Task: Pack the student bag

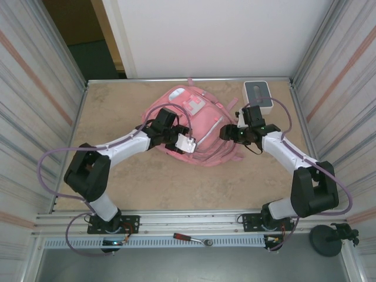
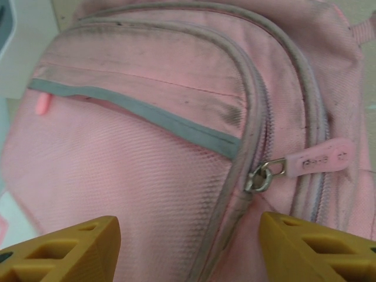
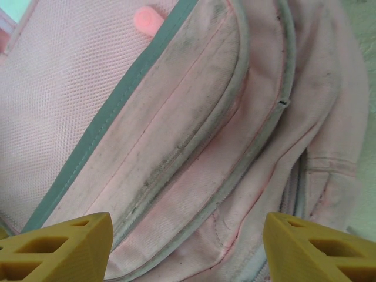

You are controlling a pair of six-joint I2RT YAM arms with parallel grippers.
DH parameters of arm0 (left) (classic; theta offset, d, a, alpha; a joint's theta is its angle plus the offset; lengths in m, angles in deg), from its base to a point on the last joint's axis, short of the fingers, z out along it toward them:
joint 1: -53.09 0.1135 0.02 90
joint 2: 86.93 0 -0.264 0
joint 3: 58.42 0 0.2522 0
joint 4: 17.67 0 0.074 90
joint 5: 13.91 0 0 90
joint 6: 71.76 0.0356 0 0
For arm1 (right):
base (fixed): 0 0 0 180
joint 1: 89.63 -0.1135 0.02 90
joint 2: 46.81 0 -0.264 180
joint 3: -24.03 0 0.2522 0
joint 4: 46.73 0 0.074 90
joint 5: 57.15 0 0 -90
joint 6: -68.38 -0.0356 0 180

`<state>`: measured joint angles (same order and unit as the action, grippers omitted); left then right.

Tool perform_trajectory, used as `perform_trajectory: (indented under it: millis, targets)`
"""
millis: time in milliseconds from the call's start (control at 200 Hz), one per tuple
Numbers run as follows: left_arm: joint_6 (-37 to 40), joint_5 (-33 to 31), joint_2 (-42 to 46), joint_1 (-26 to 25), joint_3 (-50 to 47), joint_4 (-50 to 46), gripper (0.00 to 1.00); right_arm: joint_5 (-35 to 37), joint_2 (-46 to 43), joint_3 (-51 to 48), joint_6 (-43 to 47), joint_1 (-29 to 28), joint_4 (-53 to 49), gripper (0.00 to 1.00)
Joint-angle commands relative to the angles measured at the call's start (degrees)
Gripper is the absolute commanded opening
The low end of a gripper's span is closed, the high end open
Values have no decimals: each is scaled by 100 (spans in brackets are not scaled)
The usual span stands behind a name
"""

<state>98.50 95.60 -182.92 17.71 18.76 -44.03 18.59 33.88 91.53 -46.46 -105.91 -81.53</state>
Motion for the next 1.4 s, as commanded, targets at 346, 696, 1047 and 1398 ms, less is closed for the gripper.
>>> perform_trajectory:
  millis: [346,696,1047,1398]
  targets:
    - [-155,-191,-290,44,-163,328,35,-83,-706,-144,-36,37,-321,67]
    - [-1093,511,-282,149,-123,592,6,-451,-1229,-425,63,-320,-30,65]
    - [-3045,1982,-43,422,-99,1240,0,547,-1408,-979,496,-1890,1108,57]
    - [-3435,2448,-92,459,-84,1270,0,1936,-930,-1444,533,-3038,2679,53]
